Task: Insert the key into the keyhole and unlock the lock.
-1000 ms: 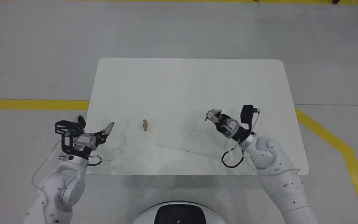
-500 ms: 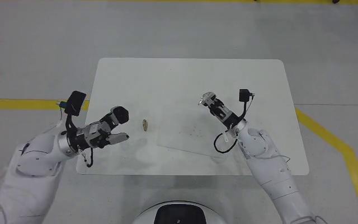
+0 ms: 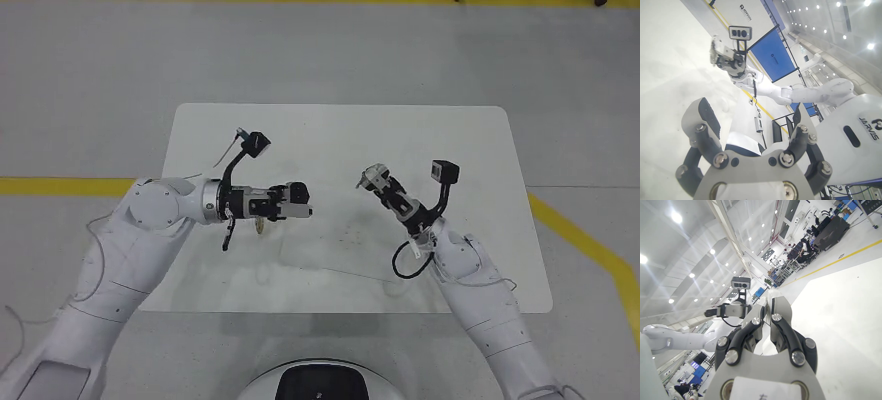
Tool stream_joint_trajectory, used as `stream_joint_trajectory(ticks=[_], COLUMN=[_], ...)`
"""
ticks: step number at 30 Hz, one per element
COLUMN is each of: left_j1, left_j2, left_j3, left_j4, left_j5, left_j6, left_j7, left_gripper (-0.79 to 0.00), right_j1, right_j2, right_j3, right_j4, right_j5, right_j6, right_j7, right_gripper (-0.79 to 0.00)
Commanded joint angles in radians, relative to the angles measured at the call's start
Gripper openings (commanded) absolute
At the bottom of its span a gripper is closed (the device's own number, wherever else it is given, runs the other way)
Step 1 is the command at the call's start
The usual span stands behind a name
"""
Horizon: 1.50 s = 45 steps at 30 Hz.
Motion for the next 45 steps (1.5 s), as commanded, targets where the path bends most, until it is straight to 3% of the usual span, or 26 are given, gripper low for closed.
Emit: stream_joint_trajectory(ticks=[1,2,9,13,16,25,31,37,45], left_j1=[-0.033,-0.047,-0.116,-0.127,-0.128,-0.116,-0.107,-0.1,-0.08], left_j2=[-0.019,-0.029,-0.085,-0.097,-0.1,-0.104,-0.103,-0.103,-0.095], left_j3=[0.065,0.095,0.215,0.223,0.221,0.214,0.203,0.192,0.159], left_j4=[0.045,0.061,0.143,0.172,0.18,0.176,0.173,0.163,0.144], left_j5=[0.055,0.074,0.142,0.12,0.115,0.12,0.125,0.144,0.169], left_j6=[-0.011,-0.013,-0.027,-0.044,-0.051,-0.049,-0.046,-0.04,-0.041], left_j7=[0.05,0.072,0.189,0.211,0.213,0.209,0.207,0.213,0.225], left_gripper=[-0.034,-0.077,-0.157,-0.314,-0.4,-0.477,-0.662,-0.785,-0.785], right_j1=[0.005,0.007,0.015,0.016,0.015,0.009,0.007,0.005,-0.012], right_j2=[0.002,0.003,0.004,0.004,0.003,-0.001,-0.002,0.0,0.011], right_j3=[-0.008,-0.011,-0.014,-0.011,-0.011,-0.014,-0.009,-0.001,0.031], right_j4=[0.004,0.008,0.022,0.026,0.026,0.015,0.017,0.019,0.008], right_j5=[0.049,0.071,0.104,0.098,0.073,0.026,0.017,0.017,0.007], right_j6=[-0.017,-0.021,-0.02,-0.015,-0.005,0.006,0.007,0.004,-0.012], right_j7=[0.058,0.08,0.125,0.123,0.115,0.084,0.074,0.09,0.119], right_gripper=[-0.785,-0.785,-0.785,-0.785,-0.785,-0.785,-0.785,-0.785,-0.785])
